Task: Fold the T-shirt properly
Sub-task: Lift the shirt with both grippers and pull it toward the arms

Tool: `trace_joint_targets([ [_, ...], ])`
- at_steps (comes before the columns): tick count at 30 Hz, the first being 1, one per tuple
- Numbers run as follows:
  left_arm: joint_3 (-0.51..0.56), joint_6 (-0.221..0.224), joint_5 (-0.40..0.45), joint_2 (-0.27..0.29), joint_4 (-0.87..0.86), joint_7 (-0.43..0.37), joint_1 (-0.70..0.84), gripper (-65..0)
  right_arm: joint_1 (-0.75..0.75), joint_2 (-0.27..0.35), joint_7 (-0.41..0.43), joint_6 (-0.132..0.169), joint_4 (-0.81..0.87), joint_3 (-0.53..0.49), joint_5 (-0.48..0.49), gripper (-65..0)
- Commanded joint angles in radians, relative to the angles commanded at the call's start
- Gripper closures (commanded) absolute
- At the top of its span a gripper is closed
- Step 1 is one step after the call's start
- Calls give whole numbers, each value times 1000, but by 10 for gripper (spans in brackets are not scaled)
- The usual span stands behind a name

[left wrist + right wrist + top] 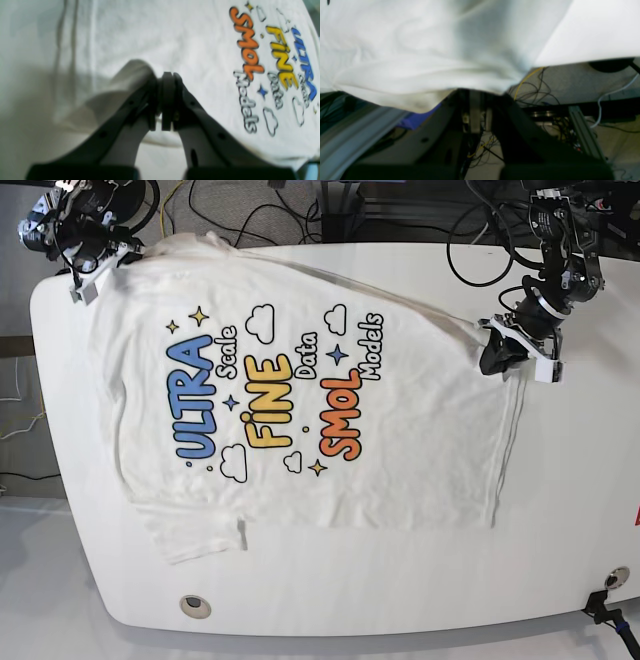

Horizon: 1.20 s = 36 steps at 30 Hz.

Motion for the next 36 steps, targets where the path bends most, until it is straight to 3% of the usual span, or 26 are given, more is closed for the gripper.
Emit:
trace_joint_targets([
  [6, 2, 0, 3, -2, -32, 0, -25, 0, -206, -8, 0, 1, 69, 3, 5, 0],
  [11, 3, 0, 63, -2, -41, 0, -31, 0, -253, -32, 0, -5, 166, 5, -2, 0],
  [36, 2, 0, 69, -6, -48, 0, -40, 0, -488, -35, 0, 1, 227, 25, 5, 0],
])
